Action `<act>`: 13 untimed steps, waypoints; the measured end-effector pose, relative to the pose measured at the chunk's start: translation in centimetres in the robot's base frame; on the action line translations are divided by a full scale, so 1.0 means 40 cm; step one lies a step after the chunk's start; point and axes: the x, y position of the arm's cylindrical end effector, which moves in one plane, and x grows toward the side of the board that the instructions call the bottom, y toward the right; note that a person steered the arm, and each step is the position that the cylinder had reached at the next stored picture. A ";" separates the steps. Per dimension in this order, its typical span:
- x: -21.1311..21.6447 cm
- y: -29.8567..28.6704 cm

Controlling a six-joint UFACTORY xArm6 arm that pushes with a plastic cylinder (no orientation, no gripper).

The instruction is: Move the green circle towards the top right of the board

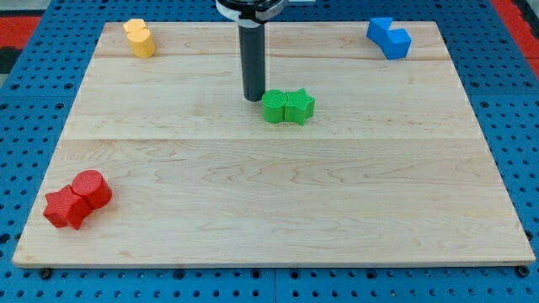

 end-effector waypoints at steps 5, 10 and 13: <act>0.011 0.138; -0.157 0.196; -0.185 0.244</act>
